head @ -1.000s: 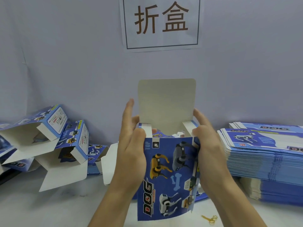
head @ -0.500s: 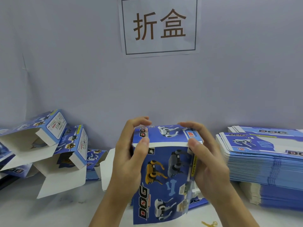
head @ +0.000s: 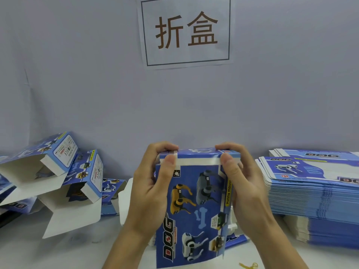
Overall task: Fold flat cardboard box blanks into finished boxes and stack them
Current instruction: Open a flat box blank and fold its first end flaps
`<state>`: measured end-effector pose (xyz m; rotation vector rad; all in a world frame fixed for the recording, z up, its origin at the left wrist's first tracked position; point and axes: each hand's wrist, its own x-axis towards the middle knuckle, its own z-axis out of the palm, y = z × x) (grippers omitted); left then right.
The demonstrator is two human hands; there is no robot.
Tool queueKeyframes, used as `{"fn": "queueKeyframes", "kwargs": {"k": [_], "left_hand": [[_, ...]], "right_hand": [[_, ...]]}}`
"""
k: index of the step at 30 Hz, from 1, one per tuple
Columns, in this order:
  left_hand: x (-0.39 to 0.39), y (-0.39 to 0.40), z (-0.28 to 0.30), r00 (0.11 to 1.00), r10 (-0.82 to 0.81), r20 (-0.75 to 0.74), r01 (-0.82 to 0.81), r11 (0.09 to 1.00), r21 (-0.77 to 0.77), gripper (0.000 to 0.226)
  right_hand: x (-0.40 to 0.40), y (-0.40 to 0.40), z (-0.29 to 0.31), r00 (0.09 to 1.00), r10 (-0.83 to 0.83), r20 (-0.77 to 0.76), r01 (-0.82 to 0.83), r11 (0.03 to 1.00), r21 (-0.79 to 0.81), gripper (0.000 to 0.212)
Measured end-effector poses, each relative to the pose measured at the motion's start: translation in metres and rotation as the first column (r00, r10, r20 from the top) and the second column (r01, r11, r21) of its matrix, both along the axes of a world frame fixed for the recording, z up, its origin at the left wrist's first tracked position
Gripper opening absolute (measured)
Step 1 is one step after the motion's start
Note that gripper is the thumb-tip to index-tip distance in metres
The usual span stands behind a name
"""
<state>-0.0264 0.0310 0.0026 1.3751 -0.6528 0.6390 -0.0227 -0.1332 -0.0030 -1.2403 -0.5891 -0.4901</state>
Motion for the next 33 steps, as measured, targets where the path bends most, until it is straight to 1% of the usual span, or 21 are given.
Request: {"fn": "queueKeyframes", "kwargs": {"k": [2,5,7,9,11,15,17,20,22,23,24,26,27,30,33], "left_hand": [[-0.002,-0.001,0.005,0.999,-0.027,-0.028,0.027,0.999,-0.022,0.028],[-0.005,-0.001,0.008,0.996,-0.071,-0.054,0.069,0.997,-0.033,0.019],[-0.006,-0.001,0.008,0.995,-0.075,-0.062,0.072,0.996,-0.049,0.02],[-0.005,-0.001,0.009,0.995,-0.077,-0.062,0.072,0.995,-0.073,0.019],[-0.004,-0.002,0.008,0.995,-0.08,-0.064,0.074,0.993,-0.09,0.021],[-0.002,-0.004,0.004,0.992,-0.12,-0.034,0.117,0.99,-0.074,0.023],[-0.002,-0.003,0.002,0.988,-0.152,-0.025,0.149,0.985,-0.091,0.019],[-0.002,0.002,0.001,0.975,-0.219,-0.036,0.213,0.968,-0.136,0.026],[-0.002,0.004,0.001,0.966,-0.252,-0.052,0.243,0.96,-0.143,0.027],[-0.002,0.004,0.001,0.966,-0.254,-0.055,0.245,0.96,-0.138,0.027],[-0.002,0.003,0.001,0.967,-0.25,-0.055,0.241,0.961,-0.132,0.027],[-0.003,0.001,0.004,0.971,-0.234,-0.045,0.228,0.967,-0.112,0.035],[-0.003,0.001,0.005,0.973,-0.227,-0.035,0.223,0.97,-0.097,0.039],[-0.003,0.005,0.006,0.983,-0.184,-0.001,0.184,0.982,-0.035,0.041],[-0.003,0.008,0.006,0.985,-0.172,0.022,0.172,0.985,-0.006,0.035]], "right_hand": [[-0.002,0.003,0.003,1.0,0.008,-0.018,-0.007,0.999,0.033,0.032],[-0.002,0.004,0.006,0.998,0.026,-0.054,-0.022,0.997,0.073,0.021],[-0.002,0.003,0.008,0.995,0.054,-0.079,-0.047,0.996,0.08,0.024],[-0.003,0.002,0.01,0.99,0.088,-0.111,-0.079,0.993,0.085,0.032],[-0.003,0.0,0.012,0.984,0.12,-0.134,-0.108,0.99,0.092,0.032],[-0.003,-0.001,0.012,0.984,0.131,-0.124,-0.119,0.988,0.098,0.014],[-0.006,0.001,0.012,0.982,0.157,-0.106,-0.143,0.982,0.126,0.015],[-0.008,-0.001,0.008,0.969,0.22,-0.112,-0.195,0.96,0.201,0.008],[-0.008,-0.004,0.005,0.955,0.262,-0.139,-0.227,0.947,0.226,0.007],[-0.008,-0.006,0.004,0.947,0.288,-0.145,-0.251,0.94,0.231,0.007],[-0.008,-0.008,0.004,0.939,0.314,-0.14,-0.28,0.934,0.221,0.016],[-0.009,-0.012,0.005,0.923,0.366,-0.116,-0.341,0.921,0.188,0.038],[-0.009,-0.014,0.005,0.922,0.371,-0.11,-0.351,0.922,0.162,0.042],[-0.007,-0.015,0.004,0.937,0.34,-0.082,-0.333,0.939,0.088,0.032],[-0.004,-0.011,0.003,0.956,0.288,-0.047,-0.286,0.957,0.058,0.036]]}}
